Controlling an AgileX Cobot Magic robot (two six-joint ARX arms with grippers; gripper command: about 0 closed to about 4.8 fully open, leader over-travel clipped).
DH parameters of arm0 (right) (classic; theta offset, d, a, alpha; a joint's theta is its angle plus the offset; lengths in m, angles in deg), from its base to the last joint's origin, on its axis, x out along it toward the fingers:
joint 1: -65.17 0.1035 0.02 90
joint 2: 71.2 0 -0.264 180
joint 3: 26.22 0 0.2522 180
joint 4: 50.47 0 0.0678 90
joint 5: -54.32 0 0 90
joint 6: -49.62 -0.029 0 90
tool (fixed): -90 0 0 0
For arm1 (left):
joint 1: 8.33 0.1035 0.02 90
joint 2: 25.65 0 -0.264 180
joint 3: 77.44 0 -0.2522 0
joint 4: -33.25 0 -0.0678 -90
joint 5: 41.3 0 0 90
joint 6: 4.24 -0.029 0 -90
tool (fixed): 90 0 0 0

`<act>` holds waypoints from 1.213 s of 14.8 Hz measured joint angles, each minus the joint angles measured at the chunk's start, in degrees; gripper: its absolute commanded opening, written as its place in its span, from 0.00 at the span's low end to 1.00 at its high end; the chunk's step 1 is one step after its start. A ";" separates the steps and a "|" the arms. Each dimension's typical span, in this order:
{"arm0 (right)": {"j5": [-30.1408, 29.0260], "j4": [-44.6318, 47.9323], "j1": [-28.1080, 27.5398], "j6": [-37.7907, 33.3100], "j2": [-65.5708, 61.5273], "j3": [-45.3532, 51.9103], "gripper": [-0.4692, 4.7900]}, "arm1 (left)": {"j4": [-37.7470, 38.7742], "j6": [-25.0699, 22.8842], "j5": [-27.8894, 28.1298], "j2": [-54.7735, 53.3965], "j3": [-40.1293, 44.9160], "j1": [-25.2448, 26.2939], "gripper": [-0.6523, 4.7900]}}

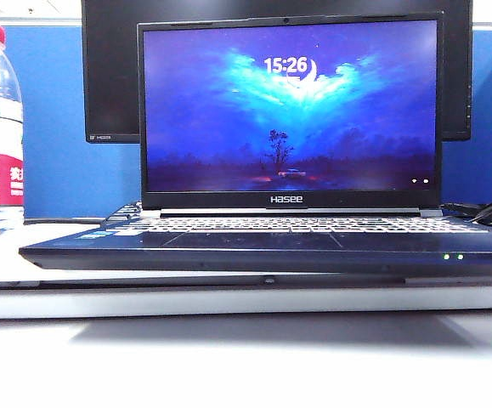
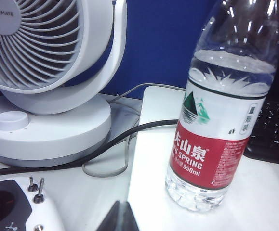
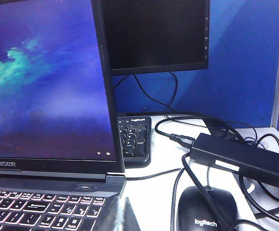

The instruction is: Close the lid of the black laptop.

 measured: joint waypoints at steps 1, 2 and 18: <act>0.00 0.00 0.00 0.02 0.00 0.00 0.08 | 0.00 0.00 0.02 0.00 0.00 0.00 0.11; 0.00 0.00 0.00 0.00 0.02 0.00 0.08 | 0.00 0.00 0.02 0.00 0.02 0.00 0.11; -13.00 17.16 0.02 -30.99 -9.07 -19.10 0.08 | -33.03 49.18 -46.31 0.00 -5.70 -0.79 0.11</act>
